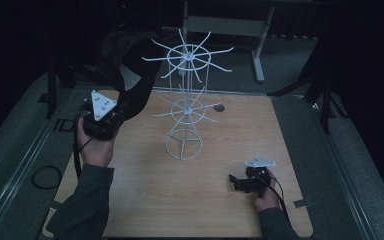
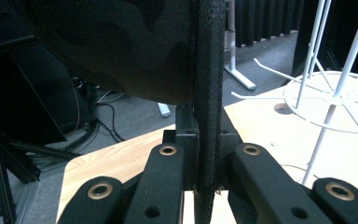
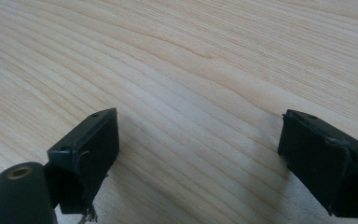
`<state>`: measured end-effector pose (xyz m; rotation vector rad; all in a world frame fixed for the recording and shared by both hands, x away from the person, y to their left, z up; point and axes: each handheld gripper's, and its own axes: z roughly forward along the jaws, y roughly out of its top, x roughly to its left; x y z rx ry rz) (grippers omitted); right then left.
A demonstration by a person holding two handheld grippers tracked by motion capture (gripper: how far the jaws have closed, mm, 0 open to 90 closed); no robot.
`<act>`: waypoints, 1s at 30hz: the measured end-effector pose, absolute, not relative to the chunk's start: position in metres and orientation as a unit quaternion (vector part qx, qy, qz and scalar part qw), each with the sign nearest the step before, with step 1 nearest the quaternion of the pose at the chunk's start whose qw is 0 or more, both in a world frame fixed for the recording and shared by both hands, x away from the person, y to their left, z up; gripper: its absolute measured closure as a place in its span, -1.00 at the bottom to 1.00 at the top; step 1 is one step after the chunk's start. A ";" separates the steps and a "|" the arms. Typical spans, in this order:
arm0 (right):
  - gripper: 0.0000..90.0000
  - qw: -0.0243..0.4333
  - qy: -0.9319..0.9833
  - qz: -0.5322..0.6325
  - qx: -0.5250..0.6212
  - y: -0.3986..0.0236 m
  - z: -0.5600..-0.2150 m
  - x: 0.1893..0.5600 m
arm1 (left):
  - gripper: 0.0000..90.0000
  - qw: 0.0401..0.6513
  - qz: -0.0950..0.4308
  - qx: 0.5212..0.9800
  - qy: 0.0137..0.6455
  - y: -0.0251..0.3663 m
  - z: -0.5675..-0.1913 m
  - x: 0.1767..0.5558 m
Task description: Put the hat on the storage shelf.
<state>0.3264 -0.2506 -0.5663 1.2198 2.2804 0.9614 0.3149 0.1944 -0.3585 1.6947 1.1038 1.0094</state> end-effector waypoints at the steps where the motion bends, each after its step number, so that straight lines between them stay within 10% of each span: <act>1: -0.73 0.190 0.812 0.342 0.434 -0.251 -0.566 0.326 | 0.92 0.428 0.404 0.678 0.441 0.195 -0.359 0.314; 30: -0.73 0.190 0.812 0.342 0.433 -0.251 -0.566 0.326 | 0.92 0.438 0.413 0.693 0.396 0.187 -0.379 0.303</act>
